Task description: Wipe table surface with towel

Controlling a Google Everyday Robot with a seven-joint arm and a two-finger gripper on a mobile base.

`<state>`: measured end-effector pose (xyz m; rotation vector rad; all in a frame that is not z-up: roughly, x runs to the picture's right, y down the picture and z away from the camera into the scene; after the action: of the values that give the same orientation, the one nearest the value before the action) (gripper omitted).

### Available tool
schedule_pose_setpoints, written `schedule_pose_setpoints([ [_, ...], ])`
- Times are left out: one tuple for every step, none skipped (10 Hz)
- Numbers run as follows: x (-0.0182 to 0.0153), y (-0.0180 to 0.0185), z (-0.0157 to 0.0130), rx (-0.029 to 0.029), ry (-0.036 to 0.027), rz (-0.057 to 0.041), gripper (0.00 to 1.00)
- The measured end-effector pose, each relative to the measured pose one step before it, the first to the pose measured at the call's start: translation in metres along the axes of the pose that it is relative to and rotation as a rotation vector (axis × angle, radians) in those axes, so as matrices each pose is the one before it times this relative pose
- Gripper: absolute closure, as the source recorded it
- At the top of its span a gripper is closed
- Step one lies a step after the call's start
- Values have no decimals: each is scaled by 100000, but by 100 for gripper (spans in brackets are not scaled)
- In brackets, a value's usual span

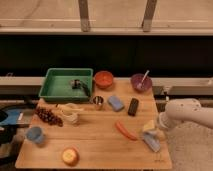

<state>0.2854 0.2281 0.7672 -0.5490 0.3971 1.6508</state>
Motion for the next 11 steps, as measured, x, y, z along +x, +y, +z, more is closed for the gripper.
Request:
schedule_pose_setpoints([
  [21, 294, 104, 323, 342, -1188, 20],
  [-12, 333, 232, -44, 579, -884, 20],
  [153, 148, 203, -27, 757, -515, 20],
  [176, 183, 204, -141, 831, -641, 20],
  [20, 179, 141, -317, 504, -427, 20],
  [49, 166, 170, -627, 730, -105, 20],
  [49, 103, 143, -544, 571, 25, 20],
  [98, 47, 5, -701, 65, 42, 20],
  [217, -102, 48, -532, 284, 250, 20],
  [188, -87, 87, -323, 210, 193, 20],
  [117, 1, 210, -265, 199, 100, 20],
])
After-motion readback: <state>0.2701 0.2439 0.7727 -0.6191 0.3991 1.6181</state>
